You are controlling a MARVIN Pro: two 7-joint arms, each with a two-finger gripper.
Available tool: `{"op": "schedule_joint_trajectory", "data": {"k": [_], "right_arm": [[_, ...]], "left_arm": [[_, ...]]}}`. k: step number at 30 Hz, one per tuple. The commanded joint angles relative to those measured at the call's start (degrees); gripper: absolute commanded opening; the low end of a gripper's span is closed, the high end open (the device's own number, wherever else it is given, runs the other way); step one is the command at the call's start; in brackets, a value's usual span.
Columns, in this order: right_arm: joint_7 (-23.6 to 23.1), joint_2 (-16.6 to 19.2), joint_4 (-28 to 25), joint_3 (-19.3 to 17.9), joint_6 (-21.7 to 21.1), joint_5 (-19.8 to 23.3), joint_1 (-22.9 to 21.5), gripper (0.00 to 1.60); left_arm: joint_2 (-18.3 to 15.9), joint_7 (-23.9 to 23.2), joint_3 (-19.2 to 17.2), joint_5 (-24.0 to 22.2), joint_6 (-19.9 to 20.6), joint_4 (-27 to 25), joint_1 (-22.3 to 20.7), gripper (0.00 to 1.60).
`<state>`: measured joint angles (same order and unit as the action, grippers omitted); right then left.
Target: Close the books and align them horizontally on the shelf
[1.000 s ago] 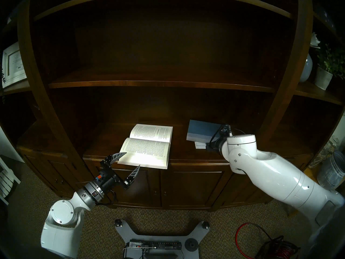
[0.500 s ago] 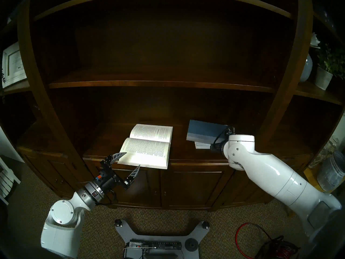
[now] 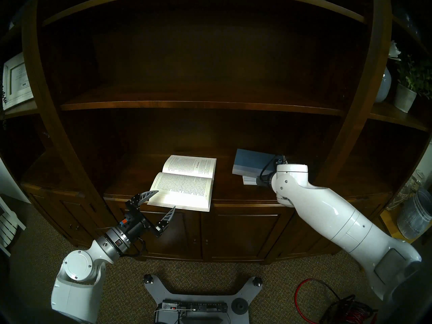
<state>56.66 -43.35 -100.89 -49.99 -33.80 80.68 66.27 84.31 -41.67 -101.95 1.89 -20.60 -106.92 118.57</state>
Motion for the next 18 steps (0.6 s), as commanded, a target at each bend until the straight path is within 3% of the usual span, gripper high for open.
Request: {"op": "schedule_joint_trajectory", "data": {"k": [1, 18], "right_arm": [[0.4, -2.5, 4.0, 0.6, 0.5, -4.6, -5.2, 1.60], [-4.1, -3.3, 9.6, 2.1, 3.1, -9.5, -7.7, 1.60]], "left_arm": [[-0.1, 0.0, 0.1, -0.2, -0.5, -1.6, -1.0, 1.60], [0.0, -0.1, 0.1, -0.2, -0.5, -1.6, -1.0, 1.60]]}}
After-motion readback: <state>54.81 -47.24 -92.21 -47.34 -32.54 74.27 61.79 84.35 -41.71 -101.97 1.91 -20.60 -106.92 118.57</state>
